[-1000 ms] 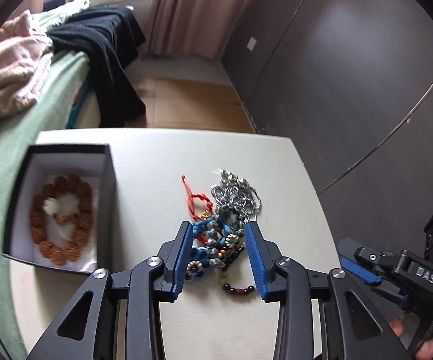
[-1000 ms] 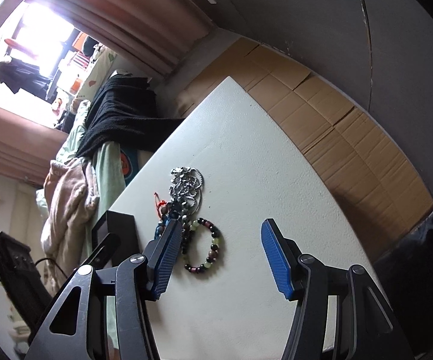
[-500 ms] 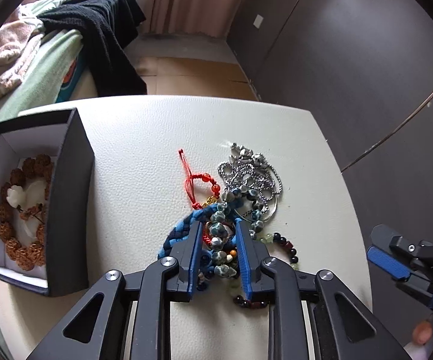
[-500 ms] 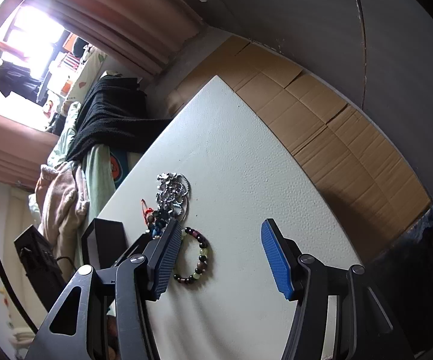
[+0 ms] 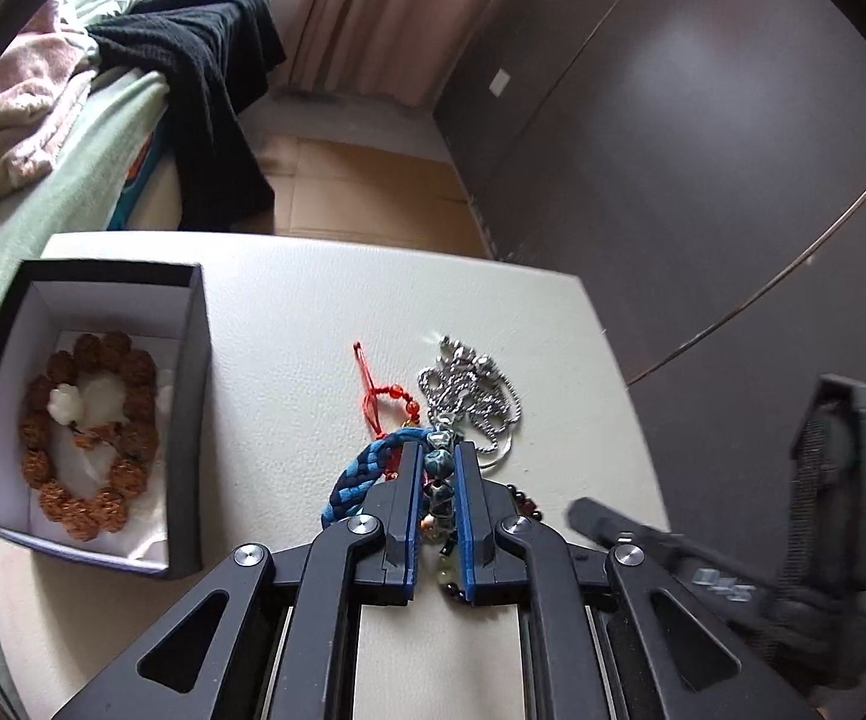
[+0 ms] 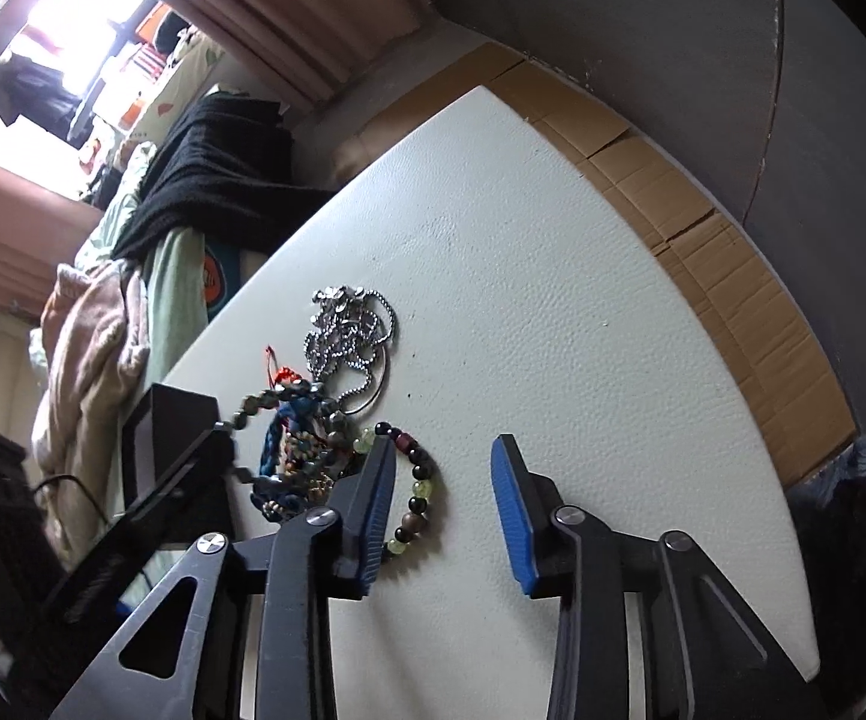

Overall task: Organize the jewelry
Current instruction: 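Lower the left gripper onto the blue beaded bracelet and close on it, then carry the beaded bracelet with the left gripper into the black box and release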

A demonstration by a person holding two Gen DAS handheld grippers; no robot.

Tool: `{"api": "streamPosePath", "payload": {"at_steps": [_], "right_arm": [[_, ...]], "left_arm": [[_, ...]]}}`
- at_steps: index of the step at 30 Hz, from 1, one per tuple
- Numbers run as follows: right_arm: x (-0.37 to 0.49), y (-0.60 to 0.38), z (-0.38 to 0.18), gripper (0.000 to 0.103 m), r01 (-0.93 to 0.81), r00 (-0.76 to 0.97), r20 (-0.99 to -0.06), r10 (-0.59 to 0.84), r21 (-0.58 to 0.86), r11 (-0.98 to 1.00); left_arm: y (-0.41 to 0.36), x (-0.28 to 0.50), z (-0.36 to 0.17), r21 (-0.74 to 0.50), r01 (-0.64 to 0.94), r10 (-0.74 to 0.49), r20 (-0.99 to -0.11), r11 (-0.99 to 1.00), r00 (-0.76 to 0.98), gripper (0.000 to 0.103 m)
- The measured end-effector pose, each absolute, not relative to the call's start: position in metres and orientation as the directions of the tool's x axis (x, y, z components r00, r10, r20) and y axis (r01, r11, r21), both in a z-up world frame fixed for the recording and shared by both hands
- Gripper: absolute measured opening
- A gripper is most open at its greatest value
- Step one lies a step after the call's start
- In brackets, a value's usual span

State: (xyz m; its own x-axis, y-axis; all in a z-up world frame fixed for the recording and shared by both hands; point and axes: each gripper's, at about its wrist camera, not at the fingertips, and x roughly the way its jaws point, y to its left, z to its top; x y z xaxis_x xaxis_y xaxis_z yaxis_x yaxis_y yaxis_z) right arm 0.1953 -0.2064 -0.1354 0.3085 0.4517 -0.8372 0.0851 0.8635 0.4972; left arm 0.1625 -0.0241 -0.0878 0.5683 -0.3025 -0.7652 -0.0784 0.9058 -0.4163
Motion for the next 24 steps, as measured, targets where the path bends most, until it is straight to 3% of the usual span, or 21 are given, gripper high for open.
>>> {"api": "streamPosePath", "payload": {"at_steps": [15, 19, 21, 24], "right_arm": [[0.202, -0.160, -0.134, 0.032, -0.087, 0.345, -0.874, 0.342, 0.333, 0.939], [0.197, -0.150, -0.136, 0.025, -0.131, 0.351, -0.895, 0.275, 0.244, 0.961], [0.196, -0.148, -0.136, 0.010, -0.143, 0.348, -0.904, 0.247, 0.209, 0.967], [0.194, -0.156, -0.136, 0.009, -0.127, 0.305, -0.891, 0.337, 0.312, 0.942]], "left_arm": [[0.021, 0.133, -0.049, -0.474, -0.089, -0.305, -0.688, 0.876, 0.659, 0.010], [0.034, 0.128, -0.045, -0.482, -0.106, -0.293, -0.678, 0.870, 0.674, 0.010], [0.040, 0.124, -0.041, -0.486, -0.115, -0.285, -0.669, 0.866, 0.686, 0.010], [0.051, 0.118, -0.036, -0.493, -0.125, -0.274, -0.657, 0.861, 0.702, 0.010]]}}
